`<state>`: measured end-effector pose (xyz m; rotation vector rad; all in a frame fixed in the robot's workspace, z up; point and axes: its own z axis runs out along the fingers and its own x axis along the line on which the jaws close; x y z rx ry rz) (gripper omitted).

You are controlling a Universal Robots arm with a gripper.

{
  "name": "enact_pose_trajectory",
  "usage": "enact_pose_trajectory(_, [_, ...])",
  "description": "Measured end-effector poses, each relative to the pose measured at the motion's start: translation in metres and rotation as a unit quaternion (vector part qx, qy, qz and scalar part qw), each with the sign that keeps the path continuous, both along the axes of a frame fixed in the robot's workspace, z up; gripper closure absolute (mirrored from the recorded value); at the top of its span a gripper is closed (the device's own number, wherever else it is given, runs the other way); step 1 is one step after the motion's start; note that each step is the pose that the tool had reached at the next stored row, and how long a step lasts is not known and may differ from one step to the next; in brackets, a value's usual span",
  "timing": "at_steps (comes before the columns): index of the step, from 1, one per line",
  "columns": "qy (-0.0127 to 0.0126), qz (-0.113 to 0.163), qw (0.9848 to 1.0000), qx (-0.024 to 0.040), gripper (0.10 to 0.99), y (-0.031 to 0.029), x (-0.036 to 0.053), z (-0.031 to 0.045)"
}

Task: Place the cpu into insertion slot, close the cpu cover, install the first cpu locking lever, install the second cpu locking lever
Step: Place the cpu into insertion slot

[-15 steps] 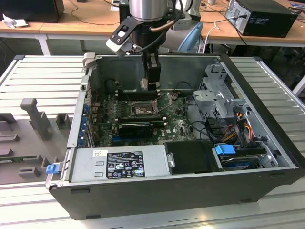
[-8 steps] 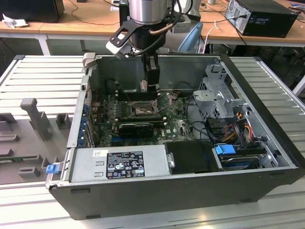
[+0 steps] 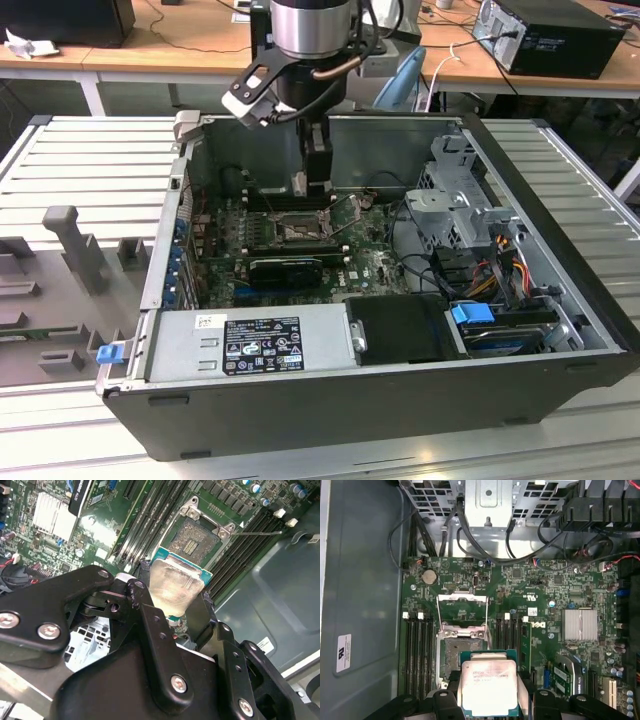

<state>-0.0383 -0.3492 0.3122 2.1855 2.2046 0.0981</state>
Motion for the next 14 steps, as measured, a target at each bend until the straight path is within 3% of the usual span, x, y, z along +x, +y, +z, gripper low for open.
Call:
enact_pose_trajectory(4, [0.0017, -0.002, 1.0, 0.0, 0.557, 0.0, 0.0001, -0.0031])
enact_pose_trajectory(6, [0.0094, -0.003, 1.0, 0.0001, 0.557, 0.0, 0.0014, -0.005])
enact_pose_trajectory(7, [0.0119, -0.003, 0.9999, 0.0002, 0.557, 0.0, 0.0014, -0.0059])
enact_pose_trajectory(10, [0.0143, -0.003, 0.9999, 0.0004, 0.557, 0.0, 0.0014, -0.01])
enact_pose_trajectory(14, [0.0142, -0.003, 0.9999, 0.0007, 0.557, 0.0, 0.0014, -0.0152])
